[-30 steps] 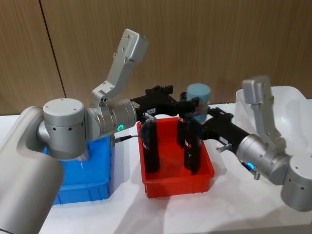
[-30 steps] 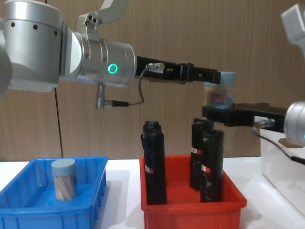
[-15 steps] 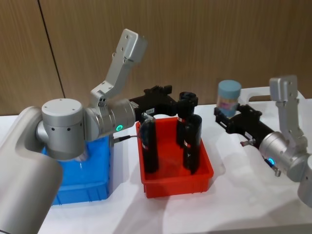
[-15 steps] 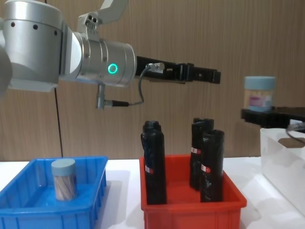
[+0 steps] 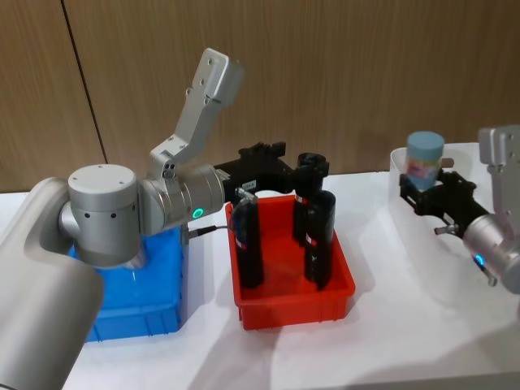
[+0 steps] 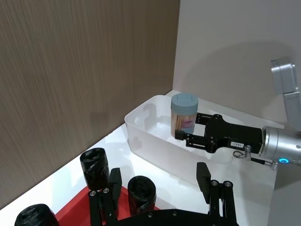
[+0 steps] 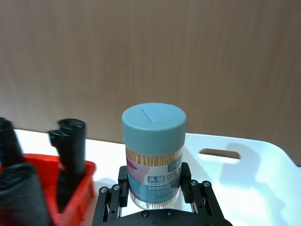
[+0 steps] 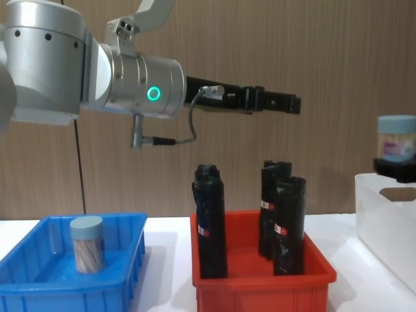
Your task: Pick the cotton swabs from the blue box and place them into the white box.
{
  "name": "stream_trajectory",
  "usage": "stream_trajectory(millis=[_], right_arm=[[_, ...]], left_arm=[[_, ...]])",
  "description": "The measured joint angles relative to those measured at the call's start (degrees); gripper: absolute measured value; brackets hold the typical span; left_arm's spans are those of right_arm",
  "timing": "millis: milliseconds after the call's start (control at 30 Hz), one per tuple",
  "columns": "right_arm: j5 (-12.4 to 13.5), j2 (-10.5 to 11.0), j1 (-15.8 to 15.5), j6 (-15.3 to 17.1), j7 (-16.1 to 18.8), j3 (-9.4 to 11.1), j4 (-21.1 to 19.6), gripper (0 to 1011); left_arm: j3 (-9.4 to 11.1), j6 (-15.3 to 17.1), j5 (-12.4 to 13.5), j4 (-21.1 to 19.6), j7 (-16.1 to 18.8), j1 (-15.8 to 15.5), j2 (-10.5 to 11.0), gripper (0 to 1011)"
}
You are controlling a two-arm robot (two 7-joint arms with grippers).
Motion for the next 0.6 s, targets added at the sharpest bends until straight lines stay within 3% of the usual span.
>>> stream_trajectory(millis=[600], right_arm=[[-1.9,0.2,5.0,-2.5,-1.8,1.6,11.1,626]], left_arm=[[0.0,0.0,0.0,0.0,0.0,0.0,0.0,1004]])
